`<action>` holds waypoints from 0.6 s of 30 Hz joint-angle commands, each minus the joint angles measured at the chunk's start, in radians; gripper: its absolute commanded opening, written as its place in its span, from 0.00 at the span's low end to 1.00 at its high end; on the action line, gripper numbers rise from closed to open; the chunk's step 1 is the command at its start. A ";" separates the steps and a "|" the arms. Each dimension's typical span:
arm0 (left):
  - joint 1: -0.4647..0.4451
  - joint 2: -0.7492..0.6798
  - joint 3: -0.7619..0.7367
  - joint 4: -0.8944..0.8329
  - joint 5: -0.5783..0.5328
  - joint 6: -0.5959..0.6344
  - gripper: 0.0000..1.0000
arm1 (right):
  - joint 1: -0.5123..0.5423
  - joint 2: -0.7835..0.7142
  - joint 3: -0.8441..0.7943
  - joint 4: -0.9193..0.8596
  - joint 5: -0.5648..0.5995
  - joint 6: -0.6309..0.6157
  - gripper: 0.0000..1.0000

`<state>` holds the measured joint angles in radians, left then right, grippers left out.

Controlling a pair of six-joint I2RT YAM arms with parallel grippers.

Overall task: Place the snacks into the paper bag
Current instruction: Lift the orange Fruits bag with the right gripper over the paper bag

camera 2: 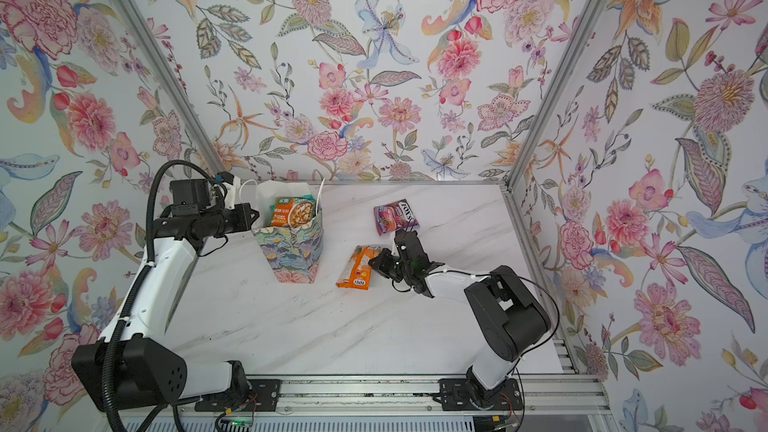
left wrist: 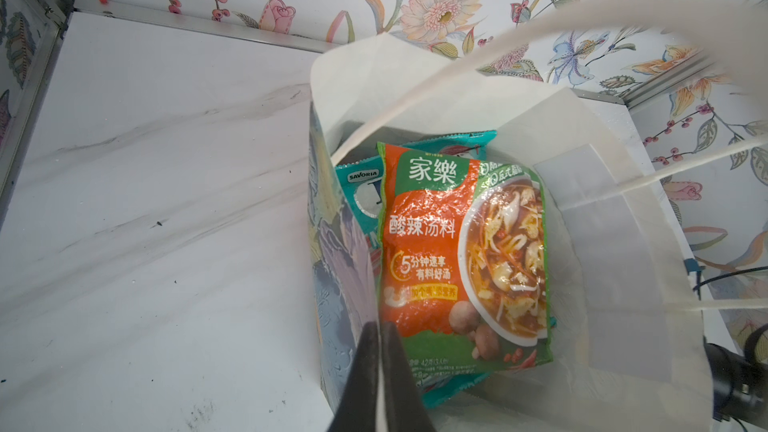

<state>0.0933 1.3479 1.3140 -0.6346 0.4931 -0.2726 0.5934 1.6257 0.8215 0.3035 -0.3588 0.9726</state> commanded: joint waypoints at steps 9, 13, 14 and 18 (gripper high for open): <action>-0.006 -0.021 -0.005 -0.030 0.010 0.016 0.04 | -0.001 -0.179 0.369 -0.412 0.148 -0.293 0.00; -0.006 -0.021 -0.005 -0.027 0.012 0.013 0.03 | -0.005 -0.172 0.507 -0.444 0.165 -0.341 0.00; -0.006 -0.021 -0.004 -0.027 0.012 0.012 0.03 | -0.007 -0.167 0.541 -0.446 0.167 -0.349 0.00; -0.006 -0.018 -0.001 -0.028 0.013 0.010 0.03 | -0.003 -0.135 0.679 -0.441 0.159 -0.373 0.00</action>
<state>0.0933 1.3476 1.3140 -0.6346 0.4934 -0.2726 0.5934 1.4799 1.4117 -0.1459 -0.2134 0.6563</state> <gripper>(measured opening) 0.038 0.047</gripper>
